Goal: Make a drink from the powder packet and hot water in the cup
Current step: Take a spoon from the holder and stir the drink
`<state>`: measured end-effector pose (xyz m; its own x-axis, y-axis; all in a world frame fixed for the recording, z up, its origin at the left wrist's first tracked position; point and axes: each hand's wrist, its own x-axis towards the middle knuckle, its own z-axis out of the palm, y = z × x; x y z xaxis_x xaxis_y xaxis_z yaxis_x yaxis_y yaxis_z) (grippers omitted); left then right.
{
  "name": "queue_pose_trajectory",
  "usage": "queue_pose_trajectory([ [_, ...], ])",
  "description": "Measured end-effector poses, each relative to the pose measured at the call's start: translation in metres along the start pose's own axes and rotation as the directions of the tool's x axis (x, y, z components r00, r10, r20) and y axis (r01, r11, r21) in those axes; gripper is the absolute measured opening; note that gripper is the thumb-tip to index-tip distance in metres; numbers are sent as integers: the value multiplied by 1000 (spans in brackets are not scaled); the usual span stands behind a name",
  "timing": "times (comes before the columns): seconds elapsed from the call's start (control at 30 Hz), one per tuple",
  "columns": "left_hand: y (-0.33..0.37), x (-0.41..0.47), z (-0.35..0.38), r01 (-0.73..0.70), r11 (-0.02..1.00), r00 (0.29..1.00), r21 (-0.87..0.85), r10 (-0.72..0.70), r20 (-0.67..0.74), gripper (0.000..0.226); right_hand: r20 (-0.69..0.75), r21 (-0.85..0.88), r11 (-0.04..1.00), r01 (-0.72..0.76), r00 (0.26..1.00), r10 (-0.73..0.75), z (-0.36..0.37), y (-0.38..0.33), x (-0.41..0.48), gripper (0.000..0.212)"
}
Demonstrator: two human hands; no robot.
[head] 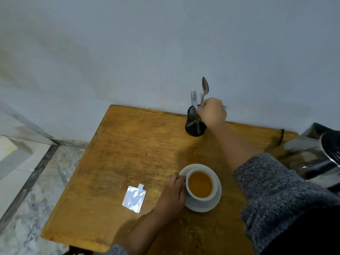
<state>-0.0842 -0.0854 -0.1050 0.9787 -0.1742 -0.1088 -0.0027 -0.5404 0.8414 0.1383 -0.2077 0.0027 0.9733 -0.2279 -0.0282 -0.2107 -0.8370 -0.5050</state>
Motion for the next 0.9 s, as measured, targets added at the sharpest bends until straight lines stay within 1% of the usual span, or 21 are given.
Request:
queue_pose_trajectory([
  [0.03, -4, 4, -1, 10, 1000, 1000, 10, -10, 1, 30, -25, -6, 997, 81, 996, -81, -7, -5, 0, 15],
  [0.1, -6, 7, -1, 25, 999, 1000, 25, -25, -9, 35, -30, -43, 970, 238, 971, -239, -24, -10, -9, 18],
  [0.17, -2, 3, 1, 22, 999, 1000, 28, -21, -21, 44, -28, -123, 921, 369, 927, -375, -46, -9, -24, 19],
  [0.23, 2, 0, 2, 22, 999, 999, 39, -21, -25, 39, -18, -184, 855, 484, 868, -496, -64, -4, -39, 18],
  [0.27, 3, -1, 3, 17, 999, 999, 48, -15, -33, 34, 13, -185, 823, 537, 839, -544, -70, 1, -46, 17],
  [0.33, 6, -3, 3, 9, 999, 999, 54, -6, -48, 31, 131, -144, 777, 613, 790, -599, -81, 14, -62, 14],
  [0.4, 8, -3, 4, 8, 999, 998, 52, -5, -59, 29, 239, -85, 764, 639, 758, -607, -93, 30, -78, 11],
  [0.47, 8, -3, 4, 15, 999, 998, 50, -12, -64, 28, 313, -35, 781, 623, 749, -584, -102, 48, -92, 6],
  [0.57, 9, -3, 4, 37, 998, 998, 57, -34, -55, 31, 413, -59, 771, 634, 719, -559, -113, 69, -107, 6],
  [0.63, 11, -3, 5, 61, 997, 996, 42, -58, -68, 31, 488, -62, 757, 651, 681, -546, -118, 77, -116, 8],
  [0.7, 12, -2, 6, 77, 997, 994, 18, -75, -83, 30, 544, -93, 729, 678, 648, -533, -117, 81, -124, 5],
  [0.73, 13, -2, 7, 81, 997, 993, 9, -80, -88, 30, 551, -110, 721, 684, 646, -529, -115, 82, -128, 3],
  [0.8, 12, -1, 7, 80, 997, 992, 5, -79, -96, 30, 529, -128, 727, 675, 666, -525, -110, 82, -136, 2],
  [0.9, 10, -1, 8, 85, 996, 992, -7, -85, -89, 29, 474, -83, 773, 629, 707, -525, -101, 81, -145, 3],
])
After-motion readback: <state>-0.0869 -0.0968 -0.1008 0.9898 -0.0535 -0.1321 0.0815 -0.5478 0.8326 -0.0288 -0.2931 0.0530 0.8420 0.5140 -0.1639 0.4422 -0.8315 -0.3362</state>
